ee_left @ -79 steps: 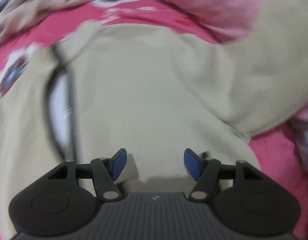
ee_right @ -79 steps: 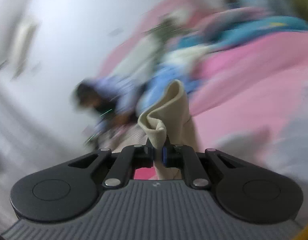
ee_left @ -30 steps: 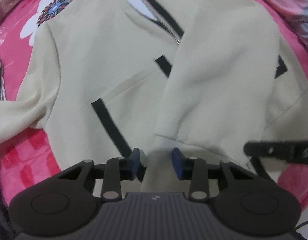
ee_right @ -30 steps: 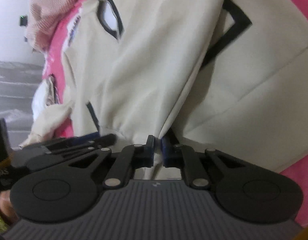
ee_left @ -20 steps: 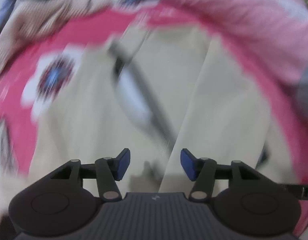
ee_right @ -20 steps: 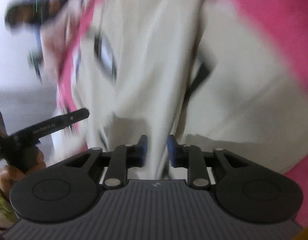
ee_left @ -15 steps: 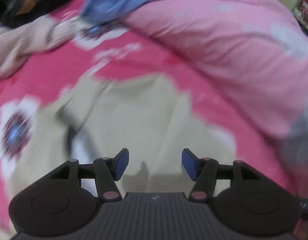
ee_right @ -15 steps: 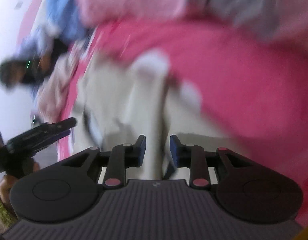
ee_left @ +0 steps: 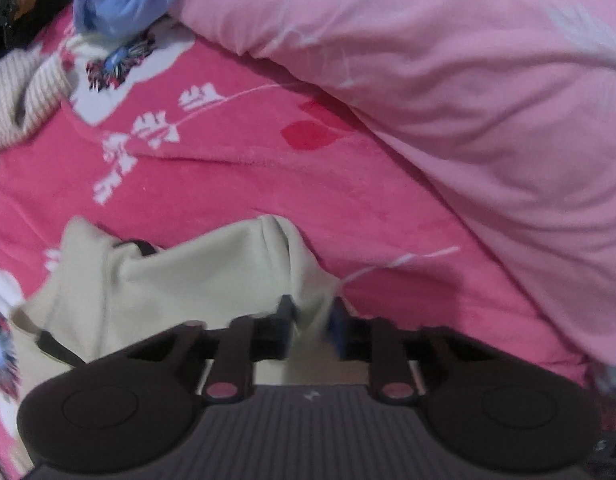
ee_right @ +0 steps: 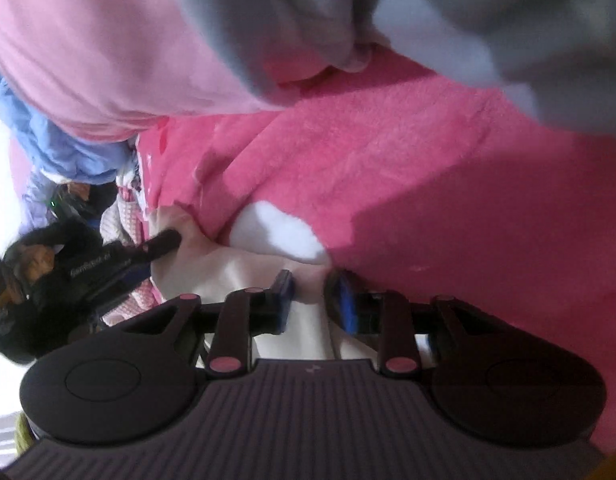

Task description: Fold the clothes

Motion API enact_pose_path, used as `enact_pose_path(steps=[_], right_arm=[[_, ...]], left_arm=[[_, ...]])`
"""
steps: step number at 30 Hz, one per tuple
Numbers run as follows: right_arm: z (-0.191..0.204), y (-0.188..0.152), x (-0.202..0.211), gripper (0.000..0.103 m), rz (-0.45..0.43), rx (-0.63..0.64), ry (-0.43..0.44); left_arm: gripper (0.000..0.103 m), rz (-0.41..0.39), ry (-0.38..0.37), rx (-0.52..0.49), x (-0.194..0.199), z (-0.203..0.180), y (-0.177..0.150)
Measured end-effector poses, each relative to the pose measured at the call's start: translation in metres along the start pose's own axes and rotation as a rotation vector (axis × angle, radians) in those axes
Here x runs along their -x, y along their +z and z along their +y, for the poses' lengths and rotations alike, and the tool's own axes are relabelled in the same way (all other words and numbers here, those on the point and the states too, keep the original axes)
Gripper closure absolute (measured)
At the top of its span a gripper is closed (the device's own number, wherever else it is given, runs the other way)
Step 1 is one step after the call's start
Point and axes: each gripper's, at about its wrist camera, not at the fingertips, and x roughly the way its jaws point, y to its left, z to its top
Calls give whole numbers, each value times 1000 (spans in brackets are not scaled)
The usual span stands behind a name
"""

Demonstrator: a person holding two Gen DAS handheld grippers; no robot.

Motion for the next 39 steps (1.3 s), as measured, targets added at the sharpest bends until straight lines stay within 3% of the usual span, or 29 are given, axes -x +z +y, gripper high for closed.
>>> enact_pose_path(steps=[3, 5, 8, 11, 16, 17, 19, 20, 22, 23, 24, 29, 35, 39], right_arm=[[1, -14, 18, 89, -62, 35, 84], [-3, -26, 29, 90, -114, 37, 141], [-13, -45, 43, 91, -196, 27, 218], [-21, -62, 56, 91, -274, 28, 279], [-20, -54, 47, 91, -342, 158, 178], [-22, -52, 40, 89, -336, 189, 136], [-31, -43, 38, 89, -309, 161, 131], [-34, -39, 40, 85, -299, 135, 142], [-41, -32, 49, 77, -290, 103, 152], [-42, -33, 64, 72, -310, 129, 137], [-43, -33, 78, 71, -324, 150, 118], [-50, -42, 137, 70, -309, 264, 2], [-7, -78, 172, 71, -270, 624, -155], [31, -107, 153, 75, -212, 894, -180]], left_arm=[[92, -66, -151, 141, 7, 26, -6], [93, -113, -284, 302, 9, 57, -15], [94, -139, -376, 406, 1, 79, -29], [94, -173, -388, 408, -6, 75, -33], [92, -198, -347, 363, -32, 60, -27], [90, -190, -333, 355, -37, 57, -27], [85, -182, -322, 358, -39, 54, -26], [81, -175, -327, 367, -37, 54, -24], [47, -153, -350, 389, -30, 56, -19], [40, -141, -349, 394, -26, 57, -17], [36, -132, -328, 387, -21, 57, -15], [36, -139, -268, 357, 19, 67, -18], [35, -214, -253, 382, 105, 115, -78], [34, -175, -282, 338, 145, 123, -149]])
